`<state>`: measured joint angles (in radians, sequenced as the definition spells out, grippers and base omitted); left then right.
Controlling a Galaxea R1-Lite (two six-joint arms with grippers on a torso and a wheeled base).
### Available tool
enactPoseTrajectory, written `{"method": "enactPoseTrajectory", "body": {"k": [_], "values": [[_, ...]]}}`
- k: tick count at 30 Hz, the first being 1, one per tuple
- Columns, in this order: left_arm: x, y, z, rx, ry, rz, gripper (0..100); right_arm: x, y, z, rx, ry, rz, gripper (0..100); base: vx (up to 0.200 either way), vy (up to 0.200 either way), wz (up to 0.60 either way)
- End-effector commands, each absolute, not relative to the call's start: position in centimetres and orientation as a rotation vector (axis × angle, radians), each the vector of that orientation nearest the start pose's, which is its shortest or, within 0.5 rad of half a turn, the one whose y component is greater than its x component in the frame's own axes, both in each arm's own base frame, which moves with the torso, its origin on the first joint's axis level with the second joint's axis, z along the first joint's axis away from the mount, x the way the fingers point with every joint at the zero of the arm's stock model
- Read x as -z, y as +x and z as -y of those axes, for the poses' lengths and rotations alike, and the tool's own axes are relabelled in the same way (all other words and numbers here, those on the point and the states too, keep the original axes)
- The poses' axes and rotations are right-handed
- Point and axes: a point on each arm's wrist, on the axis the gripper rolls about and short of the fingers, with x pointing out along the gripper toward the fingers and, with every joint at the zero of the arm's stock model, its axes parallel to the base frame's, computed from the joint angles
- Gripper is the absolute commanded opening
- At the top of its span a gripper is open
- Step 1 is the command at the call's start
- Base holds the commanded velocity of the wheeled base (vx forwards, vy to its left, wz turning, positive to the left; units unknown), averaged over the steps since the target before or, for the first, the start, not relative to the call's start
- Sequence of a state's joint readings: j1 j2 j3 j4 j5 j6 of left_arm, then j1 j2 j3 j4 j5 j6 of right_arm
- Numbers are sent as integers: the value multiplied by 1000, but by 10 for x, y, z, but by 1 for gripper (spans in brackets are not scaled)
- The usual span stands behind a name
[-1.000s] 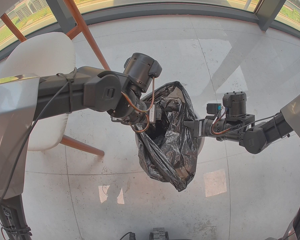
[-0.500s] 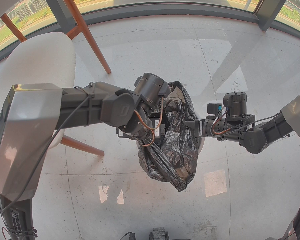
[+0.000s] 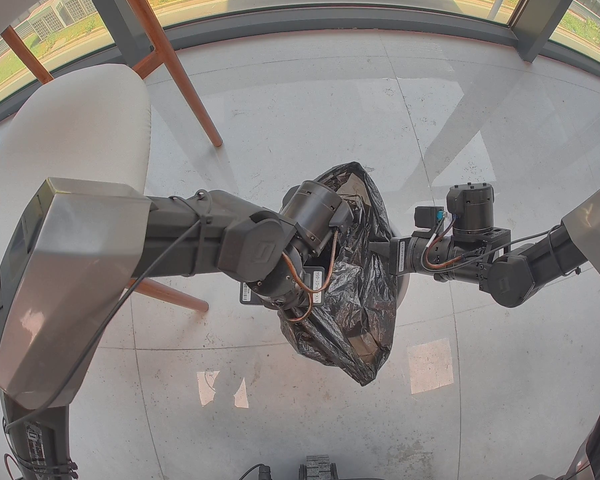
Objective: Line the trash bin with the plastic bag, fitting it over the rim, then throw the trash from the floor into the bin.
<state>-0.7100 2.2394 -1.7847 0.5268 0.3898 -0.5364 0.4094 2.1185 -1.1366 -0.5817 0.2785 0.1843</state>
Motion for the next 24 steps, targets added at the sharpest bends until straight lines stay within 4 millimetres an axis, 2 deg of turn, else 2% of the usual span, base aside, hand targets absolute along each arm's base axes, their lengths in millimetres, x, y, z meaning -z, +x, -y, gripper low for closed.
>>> {"method": "enactPoseTrajectory", "body": {"k": [1, 6, 11, 24], "values": [[-147, 328, 270, 51, 4, -883, 0, -127, 371, -163, -640, 154, -434, 0, 0, 0, 0], [-164, 333, 256, 35, -37, -844, 0, -143, 375, -144, -604, 166, -393, 0, 0, 0, 0], [-175, 330, 251, 34, -57, -827, 0, -152, 374, -129, -582, 174, -377, 0, 0, 0, 0], [-165, 327, 249, 27, -41, -858, 0, -141, 382, -88, -476, 183, -404, 0, 0, 0, 0]]}}
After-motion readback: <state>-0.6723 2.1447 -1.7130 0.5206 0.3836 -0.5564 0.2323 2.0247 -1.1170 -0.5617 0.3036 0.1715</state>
